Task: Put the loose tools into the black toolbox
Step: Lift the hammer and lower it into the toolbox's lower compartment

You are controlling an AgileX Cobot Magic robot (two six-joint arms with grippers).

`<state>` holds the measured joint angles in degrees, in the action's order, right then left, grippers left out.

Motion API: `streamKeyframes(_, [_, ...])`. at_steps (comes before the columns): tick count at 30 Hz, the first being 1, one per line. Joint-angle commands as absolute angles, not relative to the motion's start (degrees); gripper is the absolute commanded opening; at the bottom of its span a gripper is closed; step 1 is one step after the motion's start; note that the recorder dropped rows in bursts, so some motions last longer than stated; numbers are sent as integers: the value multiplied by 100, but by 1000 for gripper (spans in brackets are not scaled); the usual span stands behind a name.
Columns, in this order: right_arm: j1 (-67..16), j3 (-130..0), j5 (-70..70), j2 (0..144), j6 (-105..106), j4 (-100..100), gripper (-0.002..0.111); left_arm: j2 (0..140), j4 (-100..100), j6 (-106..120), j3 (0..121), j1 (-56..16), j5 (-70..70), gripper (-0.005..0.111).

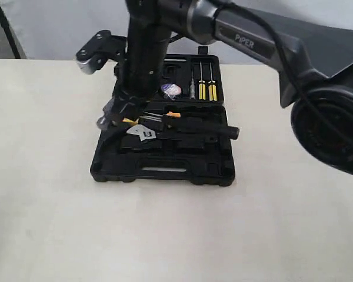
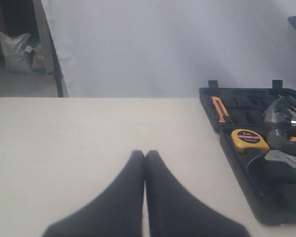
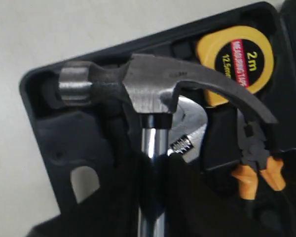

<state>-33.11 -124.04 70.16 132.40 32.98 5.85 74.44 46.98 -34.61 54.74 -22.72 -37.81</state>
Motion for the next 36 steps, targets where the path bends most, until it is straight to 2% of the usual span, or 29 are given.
streamKeyframes(1, [-3098,-12446,6996,13341,4487,886,0,7398,4620,-3520,5420,-2253,-3683,1])
streamKeyframes(14, [-3098,-12446,6996,13850,5338,1136,0,7398,4620,-3520,5420,-2253,-3683,1])
streamKeyframes(36, [-3174,-12177,6996,13895,5514,1493,0,7398,4620,-3520,5420,-2253,-3683,1])
